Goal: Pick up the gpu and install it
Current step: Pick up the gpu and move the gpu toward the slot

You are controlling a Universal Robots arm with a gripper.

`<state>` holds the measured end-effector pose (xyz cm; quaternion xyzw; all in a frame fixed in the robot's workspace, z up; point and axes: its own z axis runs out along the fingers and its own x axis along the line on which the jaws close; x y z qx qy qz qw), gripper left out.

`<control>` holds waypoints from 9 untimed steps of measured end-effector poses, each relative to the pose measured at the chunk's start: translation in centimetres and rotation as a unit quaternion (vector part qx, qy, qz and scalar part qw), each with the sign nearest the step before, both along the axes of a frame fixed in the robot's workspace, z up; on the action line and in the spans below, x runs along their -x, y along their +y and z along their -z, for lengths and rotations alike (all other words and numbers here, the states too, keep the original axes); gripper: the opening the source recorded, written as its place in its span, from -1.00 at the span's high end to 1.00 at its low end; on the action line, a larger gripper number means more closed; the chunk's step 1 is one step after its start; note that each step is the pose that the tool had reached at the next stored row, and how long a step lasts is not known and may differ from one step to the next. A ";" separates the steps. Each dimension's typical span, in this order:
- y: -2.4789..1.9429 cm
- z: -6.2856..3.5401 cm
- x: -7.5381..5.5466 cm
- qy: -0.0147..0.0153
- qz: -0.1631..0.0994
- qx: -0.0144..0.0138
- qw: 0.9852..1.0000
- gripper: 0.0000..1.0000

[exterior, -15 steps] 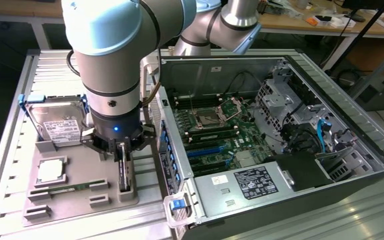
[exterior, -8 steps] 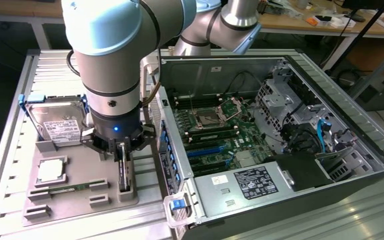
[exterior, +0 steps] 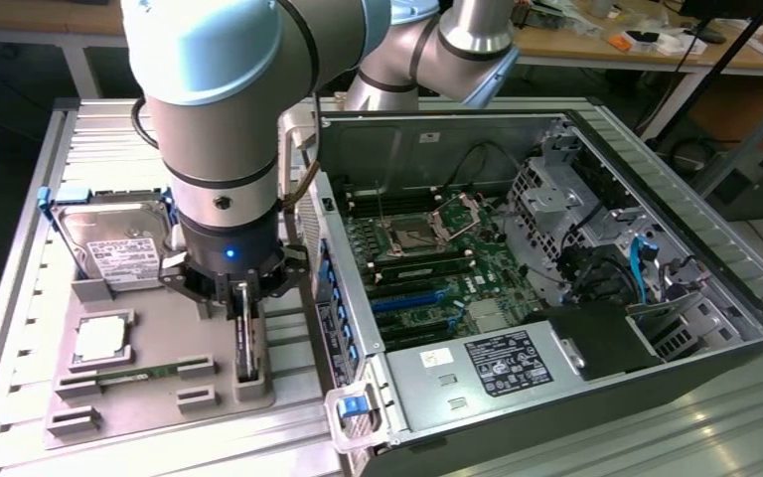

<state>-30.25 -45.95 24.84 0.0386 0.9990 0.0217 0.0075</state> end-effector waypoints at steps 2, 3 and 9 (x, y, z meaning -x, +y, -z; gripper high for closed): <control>0.00 -0.17 0.0 0.000 0.000 0.000 1.000 0.45; 0.00 -0.27 0.0 0.000 0.000 0.000 1.000 0.45; 0.00 -0.66 0.0 0.000 0.000 0.000 1.000 0.45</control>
